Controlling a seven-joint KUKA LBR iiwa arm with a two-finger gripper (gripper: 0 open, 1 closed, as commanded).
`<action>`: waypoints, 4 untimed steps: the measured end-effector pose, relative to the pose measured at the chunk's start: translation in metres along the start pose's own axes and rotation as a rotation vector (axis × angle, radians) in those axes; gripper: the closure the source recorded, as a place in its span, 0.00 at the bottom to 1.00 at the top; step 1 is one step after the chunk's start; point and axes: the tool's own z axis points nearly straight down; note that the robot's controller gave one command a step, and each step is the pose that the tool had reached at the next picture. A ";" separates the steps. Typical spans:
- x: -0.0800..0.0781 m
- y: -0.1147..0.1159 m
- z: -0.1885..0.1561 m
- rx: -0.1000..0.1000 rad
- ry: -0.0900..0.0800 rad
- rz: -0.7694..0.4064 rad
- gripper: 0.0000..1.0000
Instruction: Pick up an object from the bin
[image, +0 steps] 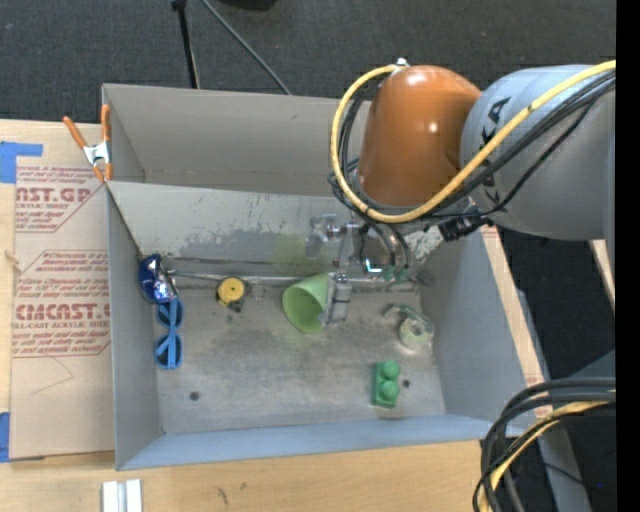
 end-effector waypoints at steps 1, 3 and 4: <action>-0.011 -0.013 0.143 0.001 -0.001 -0.240 0.00; 0.019 -0.004 0.099 -0.001 -0.008 -0.040 1.00; 0.086 0.002 0.053 0.001 -0.006 -0.523 1.00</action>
Offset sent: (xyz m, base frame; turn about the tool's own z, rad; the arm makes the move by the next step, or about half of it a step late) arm 0.0115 -0.0133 -0.1384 -0.2390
